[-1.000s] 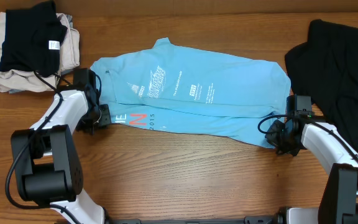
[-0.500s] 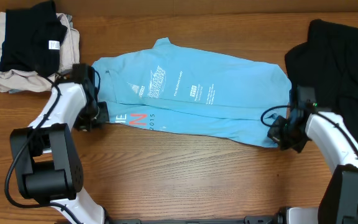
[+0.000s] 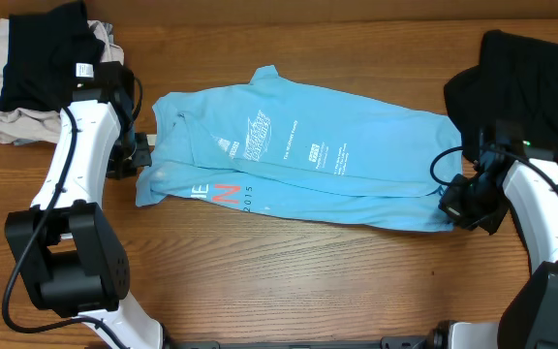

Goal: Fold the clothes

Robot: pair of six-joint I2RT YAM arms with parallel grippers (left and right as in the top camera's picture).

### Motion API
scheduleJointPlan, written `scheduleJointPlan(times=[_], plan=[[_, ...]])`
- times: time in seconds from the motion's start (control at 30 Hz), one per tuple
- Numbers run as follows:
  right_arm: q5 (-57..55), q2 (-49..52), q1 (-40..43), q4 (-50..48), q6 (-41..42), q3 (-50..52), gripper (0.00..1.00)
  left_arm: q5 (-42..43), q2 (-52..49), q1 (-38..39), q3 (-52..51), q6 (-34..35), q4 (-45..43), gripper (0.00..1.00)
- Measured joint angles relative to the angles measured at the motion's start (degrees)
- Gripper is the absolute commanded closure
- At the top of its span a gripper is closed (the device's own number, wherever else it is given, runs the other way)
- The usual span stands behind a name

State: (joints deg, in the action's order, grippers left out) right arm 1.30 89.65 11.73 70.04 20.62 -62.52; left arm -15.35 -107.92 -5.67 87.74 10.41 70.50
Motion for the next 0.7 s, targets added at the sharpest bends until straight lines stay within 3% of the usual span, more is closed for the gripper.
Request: scheduleJointPlan(times=[0.07,0.13,0.33,0.47,0.6,0.7], plan=[[0.7,0.0,0.7,-0.9,-0.4,0.0,0.96,2.6,0.0,0.0,-0.2,-0.2,-1.2,0.50],[1.1,0.0,0.7,-1.9,-0.8,0.0,0.96,6.1,0.0,0.0,-1.6,-0.7,-3.8,0.37],[1.5,0.0,0.7,-2.6,-1.2,-0.1,0.96,12.5,0.0,0.0,-12.9,-1.6,-12.5,0.34],[1.5,0.0,0.7,-2.6,-1.2,-0.1,0.96,13.9,-0.2,0.0,-19.6,-1.8,-19.2,0.40],[1.5,0.0,0.7,-2.6,-1.2,-0.1,0.96,14.0,-0.2,0.0,-21.8,-2.1,-22.5,0.60],[1.5,0.0,0.7,-2.7,-1.2,-0.1,0.96,12.9,-0.2,-0.1,-21.8,-2.2,-23.7,0.90]])
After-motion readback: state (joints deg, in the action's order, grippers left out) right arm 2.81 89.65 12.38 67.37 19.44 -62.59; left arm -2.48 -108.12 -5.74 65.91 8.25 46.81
